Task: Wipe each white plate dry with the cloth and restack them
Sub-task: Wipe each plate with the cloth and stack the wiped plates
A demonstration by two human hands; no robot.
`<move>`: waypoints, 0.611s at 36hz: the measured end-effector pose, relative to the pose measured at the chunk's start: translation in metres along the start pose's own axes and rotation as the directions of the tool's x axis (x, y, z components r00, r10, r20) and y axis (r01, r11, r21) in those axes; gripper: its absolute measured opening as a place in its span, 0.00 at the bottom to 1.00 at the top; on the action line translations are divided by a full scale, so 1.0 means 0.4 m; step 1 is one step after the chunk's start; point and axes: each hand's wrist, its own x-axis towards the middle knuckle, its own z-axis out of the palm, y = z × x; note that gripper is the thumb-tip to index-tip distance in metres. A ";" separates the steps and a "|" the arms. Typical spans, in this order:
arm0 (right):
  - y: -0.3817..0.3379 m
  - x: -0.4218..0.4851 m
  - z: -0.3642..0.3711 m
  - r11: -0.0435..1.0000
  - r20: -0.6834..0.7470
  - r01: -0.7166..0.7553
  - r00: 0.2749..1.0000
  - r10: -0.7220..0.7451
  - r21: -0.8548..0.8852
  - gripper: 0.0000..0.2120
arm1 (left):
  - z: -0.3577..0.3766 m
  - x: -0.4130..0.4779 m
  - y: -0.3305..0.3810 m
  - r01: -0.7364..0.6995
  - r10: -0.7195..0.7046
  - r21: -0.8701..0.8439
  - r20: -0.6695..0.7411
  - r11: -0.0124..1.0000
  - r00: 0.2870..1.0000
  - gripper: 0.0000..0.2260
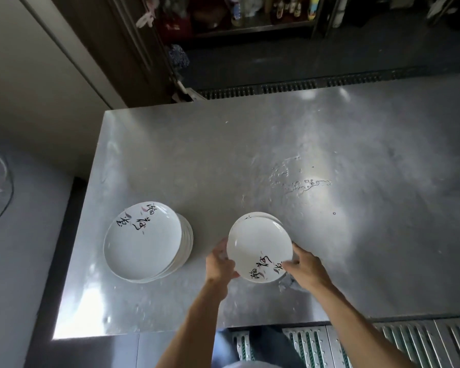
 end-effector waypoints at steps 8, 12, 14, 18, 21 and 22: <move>0.012 0.029 0.009 0.999 -0.019 -0.019 1.000 0.020 0.036 0.31 | -0.008 0.004 0.005 0.038 -0.033 -0.059 0.085 0.998 0.996 0.35; 0.013 0.043 0.007 0.999 -0.022 -0.031 0.999 0.032 0.037 0.31 | -0.008 0.003 0.015 0.045 -0.037 -0.061 0.123 0.997 0.992 0.37; 0.014 0.049 0.007 0.997 -0.006 -0.043 0.999 0.044 0.061 0.31 | -0.010 0.000 0.019 0.038 -0.031 -0.054 0.120 0.998 0.992 0.37; 0.007 0.048 0.009 0.989 -0.151 -0.147 0.977 0.149 0.024 0.22 | -0.017 -0.008 0.030 0.008 -0.002 -0.046 0.139 0.999 0.990 0.34; 0.000 0.047 0.001 0.983 -0.322 -0.137 0.932 0.168 0.119 0.17 | -0.016 -0.005 0.040 0.015 -0.015 0.003 0.123 1.000 0.992 0.31; -0.006 0.048 -0.003 0.980 -0.343 -0.086 0.929 0.143 0.177 0.15 | -0.015 -0.004 0.045 0.006 -0.011 0.041 0.105 0.999 0.994 0.30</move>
